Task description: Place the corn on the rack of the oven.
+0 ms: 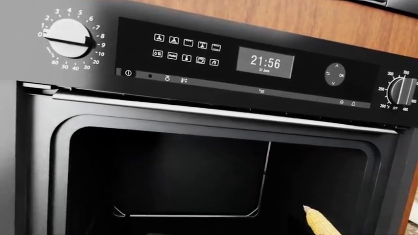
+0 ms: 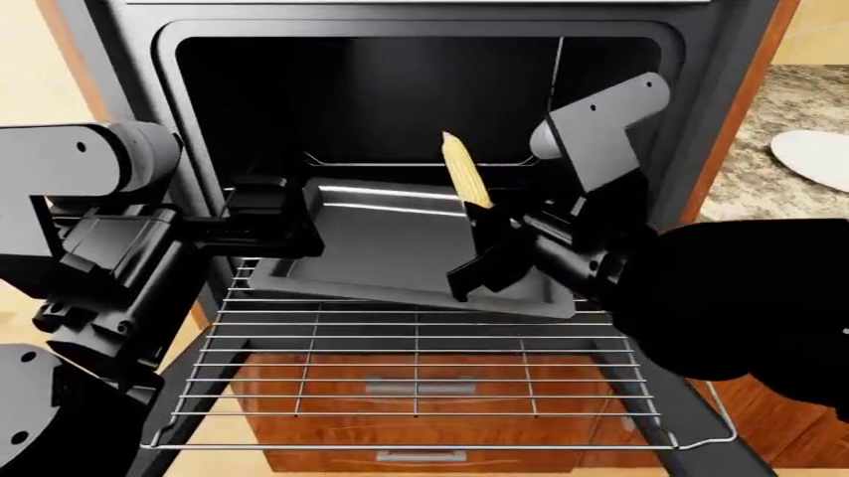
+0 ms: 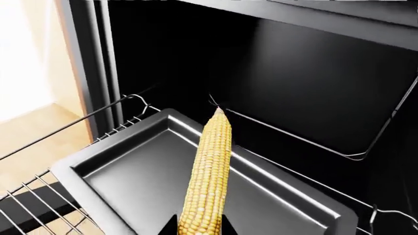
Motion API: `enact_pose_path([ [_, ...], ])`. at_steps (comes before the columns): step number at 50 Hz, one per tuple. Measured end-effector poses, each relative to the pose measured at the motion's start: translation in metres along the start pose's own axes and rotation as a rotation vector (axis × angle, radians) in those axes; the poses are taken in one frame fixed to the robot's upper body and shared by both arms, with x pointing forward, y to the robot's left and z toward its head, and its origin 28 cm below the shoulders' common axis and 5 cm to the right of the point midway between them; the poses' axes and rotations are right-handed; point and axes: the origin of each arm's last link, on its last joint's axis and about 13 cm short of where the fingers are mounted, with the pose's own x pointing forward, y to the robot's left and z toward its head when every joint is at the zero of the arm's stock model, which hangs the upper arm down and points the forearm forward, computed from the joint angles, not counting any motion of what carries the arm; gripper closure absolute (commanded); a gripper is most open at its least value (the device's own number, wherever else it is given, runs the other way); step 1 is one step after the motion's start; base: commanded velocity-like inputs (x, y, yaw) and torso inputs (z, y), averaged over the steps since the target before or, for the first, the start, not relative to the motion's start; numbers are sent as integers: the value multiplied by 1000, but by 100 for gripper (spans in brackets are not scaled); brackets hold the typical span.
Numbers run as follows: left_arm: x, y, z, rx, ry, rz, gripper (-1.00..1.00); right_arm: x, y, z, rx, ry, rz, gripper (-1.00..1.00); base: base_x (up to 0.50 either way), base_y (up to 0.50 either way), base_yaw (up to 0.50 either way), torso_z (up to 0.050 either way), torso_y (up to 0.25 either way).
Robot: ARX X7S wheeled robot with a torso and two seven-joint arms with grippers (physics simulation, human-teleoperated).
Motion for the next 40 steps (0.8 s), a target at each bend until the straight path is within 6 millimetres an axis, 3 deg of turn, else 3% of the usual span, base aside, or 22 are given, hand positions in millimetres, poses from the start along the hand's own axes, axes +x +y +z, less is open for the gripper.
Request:
enact_pose_path([
  [28, 3, 1, -4, 3, 10, 2, -100, 49, -15, -1, -36, 185, 64, 100, 0, 0, 0, 0, 0],
  [40, 5, 1, -5, 7, 16, 5, -100, 60, -18, 0, -39, 236, 103, 100, 0, 0, 0, 0, 0],
])
